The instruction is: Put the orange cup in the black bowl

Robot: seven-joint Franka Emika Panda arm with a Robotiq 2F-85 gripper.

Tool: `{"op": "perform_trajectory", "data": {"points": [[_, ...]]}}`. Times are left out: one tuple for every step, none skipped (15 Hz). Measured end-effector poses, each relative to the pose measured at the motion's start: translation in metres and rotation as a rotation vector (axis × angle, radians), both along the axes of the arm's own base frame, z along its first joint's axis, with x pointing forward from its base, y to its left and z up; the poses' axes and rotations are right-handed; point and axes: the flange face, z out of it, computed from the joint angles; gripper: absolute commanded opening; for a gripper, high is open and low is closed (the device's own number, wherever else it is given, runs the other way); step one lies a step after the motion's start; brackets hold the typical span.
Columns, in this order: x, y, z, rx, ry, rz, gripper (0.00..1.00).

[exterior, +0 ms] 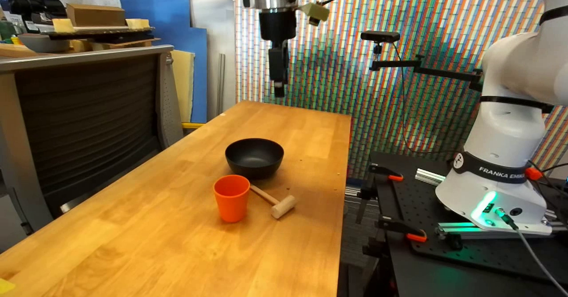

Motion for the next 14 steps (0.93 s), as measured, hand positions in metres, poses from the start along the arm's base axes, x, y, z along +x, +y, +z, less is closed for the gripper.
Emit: {"op": "perform_trajectory", "data": {"points": [[0.013,0.014,-0.014,0.001,0.015,0.006,1.00],[0.027,0.027,-0.028,0.003,0.029,0.013,1.00],[0.040,0.039,-0.042,0.006,0.043,0.022,1.00],[0.053,0.051,-0.056,0.009,0.053,0.027,1.00],[0.065,0.062,-0.070,0.012,0.064,0.033,1.00],[0.077,0.073,-0.084,0.015,0.073,0.038,1.00],[0.089,0.083,-0.098,0.018,0.082,0.044,1.00],[0.099,0.091,-0.111,0.020,0.092,0.047,1.00],[0.109,0.097,-0.123,0.022,0.106,0.049,1.00],[0.116,0.101,-0.134,0.026,0.120,0.046,1.00],[0.123,0.103,-0.144,0.032,0.139,0.038,1.00],[0.127,0.103,-0.152,0.038,0.160,0.029,1.00],[0.131,0.103,-0.159,0.044,0.180,0.017,1.00],[0.134,0.102,-0.164,0.049,0.199,0.007,1.00]]}}
